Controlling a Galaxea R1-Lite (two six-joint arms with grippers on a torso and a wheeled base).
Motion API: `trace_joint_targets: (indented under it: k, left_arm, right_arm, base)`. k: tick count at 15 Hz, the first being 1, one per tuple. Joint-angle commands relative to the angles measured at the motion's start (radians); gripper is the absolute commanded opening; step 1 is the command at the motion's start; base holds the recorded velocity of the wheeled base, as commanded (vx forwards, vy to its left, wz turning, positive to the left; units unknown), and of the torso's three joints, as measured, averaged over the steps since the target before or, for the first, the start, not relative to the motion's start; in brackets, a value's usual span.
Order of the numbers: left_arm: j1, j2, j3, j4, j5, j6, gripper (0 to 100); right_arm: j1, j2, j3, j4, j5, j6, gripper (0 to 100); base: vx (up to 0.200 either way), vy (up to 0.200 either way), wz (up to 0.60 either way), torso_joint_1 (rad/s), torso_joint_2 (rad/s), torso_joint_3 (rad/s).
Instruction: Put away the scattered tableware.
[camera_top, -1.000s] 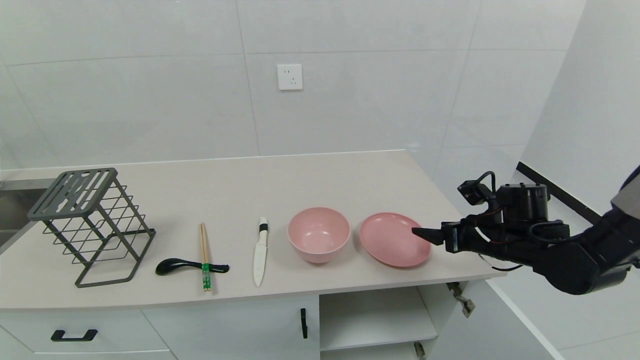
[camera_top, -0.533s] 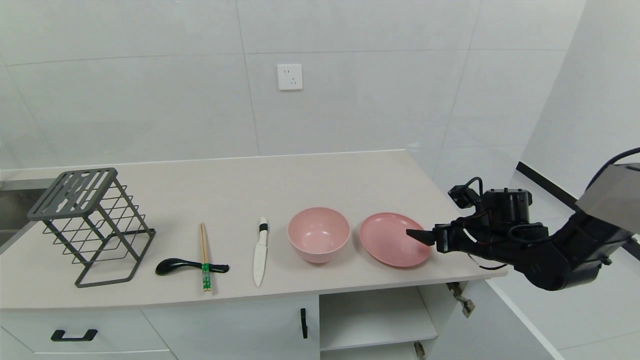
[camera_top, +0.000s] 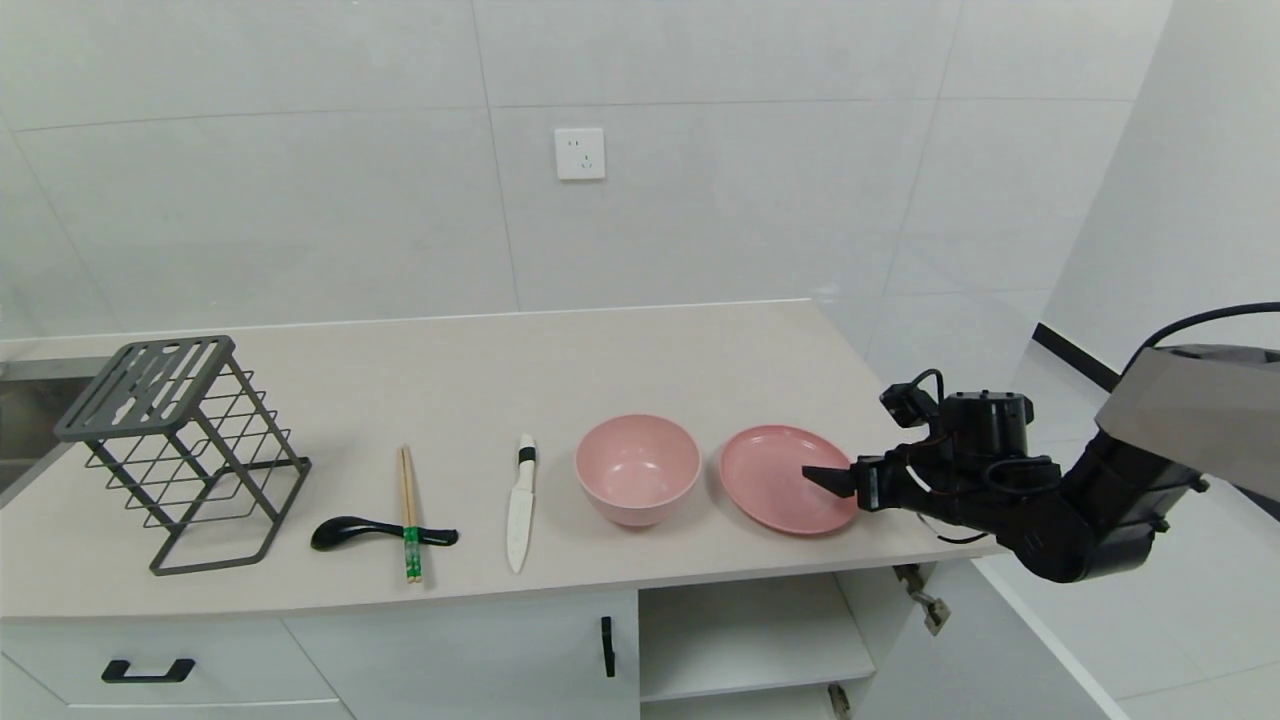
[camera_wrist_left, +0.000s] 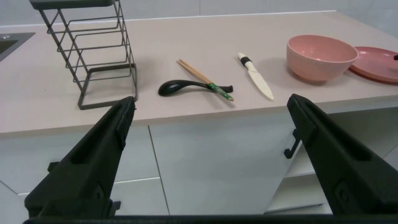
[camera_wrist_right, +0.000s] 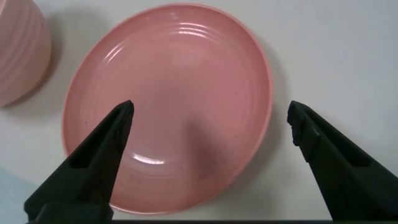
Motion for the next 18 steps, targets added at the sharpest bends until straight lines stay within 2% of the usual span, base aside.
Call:
trace_joint_targets:
  k: [1,9,10,13,18]
  left_arm:
    - [0.000,0.001,0.000,0.000,0.000,0.000,100]
    - [0.000,0.001,0.000,0.000,0.000,0.000,100]
    - [0.000,0.001,0.000,0.000,0.000,-0.002,100]
    - [0.000,0.001,0.000,0.000,0.000,0.000,100]
    - [0.000,0.001,0.000,0.000,0.000,0.000,100]
  right_arm:
    - [0.004,0.025,-0.007,0.000,0.000,-0.002,100]
    - [0.038,0.060,-0.009,-0.002,0.002,-0.008,100]
    - [0.041,0.063,-0.010,0.000,-0.003,-0.016,0]
    - [0.033,0.094,-0.027,0.000,-0.084,-0.017,0]
    - [-0.013,0.074,-0.047,-0.007,-0.103,-0.005,0]
  base:
    - [0.000,0.000,0.00,0.000,0.00,0.000]
    - [0.000,0.000,0.00,0.000,0.00,0.000]
    - [0.000,0.000,0.00,0.000,0.00,0.000]
    - [0.000,0.000,0.00,0.000,0.00,0.000]
    - [0.000,0.000,0.00,0.000,0.00,0.000]
